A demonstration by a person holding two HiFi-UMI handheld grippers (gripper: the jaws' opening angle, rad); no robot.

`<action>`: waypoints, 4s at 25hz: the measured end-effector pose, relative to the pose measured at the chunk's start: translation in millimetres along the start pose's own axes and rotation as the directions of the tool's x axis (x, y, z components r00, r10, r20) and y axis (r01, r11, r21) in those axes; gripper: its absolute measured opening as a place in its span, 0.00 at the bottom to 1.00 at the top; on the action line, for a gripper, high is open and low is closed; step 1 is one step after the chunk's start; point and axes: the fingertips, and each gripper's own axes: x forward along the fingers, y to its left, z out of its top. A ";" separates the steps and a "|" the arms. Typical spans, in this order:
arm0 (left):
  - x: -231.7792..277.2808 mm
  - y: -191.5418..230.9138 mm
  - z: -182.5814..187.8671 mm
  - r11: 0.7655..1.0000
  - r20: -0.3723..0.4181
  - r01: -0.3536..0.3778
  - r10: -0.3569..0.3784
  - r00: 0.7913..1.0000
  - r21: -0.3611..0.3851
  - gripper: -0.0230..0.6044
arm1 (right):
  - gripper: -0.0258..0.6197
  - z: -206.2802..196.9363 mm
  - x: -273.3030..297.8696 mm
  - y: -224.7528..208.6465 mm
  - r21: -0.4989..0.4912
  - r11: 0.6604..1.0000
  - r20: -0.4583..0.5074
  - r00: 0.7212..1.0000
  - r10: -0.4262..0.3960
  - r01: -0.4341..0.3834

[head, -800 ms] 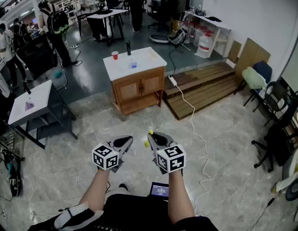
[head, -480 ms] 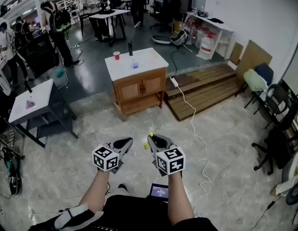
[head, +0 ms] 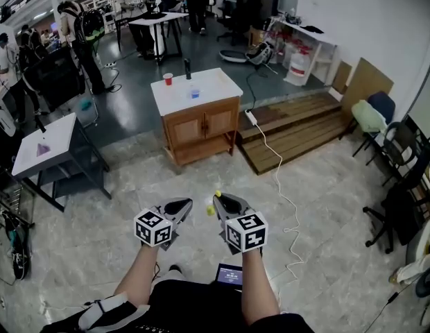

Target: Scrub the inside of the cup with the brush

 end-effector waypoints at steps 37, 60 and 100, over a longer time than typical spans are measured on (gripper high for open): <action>26.6 36.4 -8.0 0.997 0.030 -0.036 0.038 0.999 -0.062 0.04 | 0.10 -10.7 30.8 -35.0 0.042 0.999 -0.010 1.000 0.028 -0.028; 130.7 214.4 80.0 0.993 0.085 0.057 -0.065 0.994 0.099 0.04 | 0.10 82.1 217.1 -131.8 -0.012 1.000 0.004 1.000 -0.002 0.002; 364.1 402.9 155.1 0.990 0.052 -0.129 0.133 0.990 -0.063 0.04 | 0.10 164.0 401.6 -377.5 0.044 0.982 -0.011 0.983 0.185 -0.185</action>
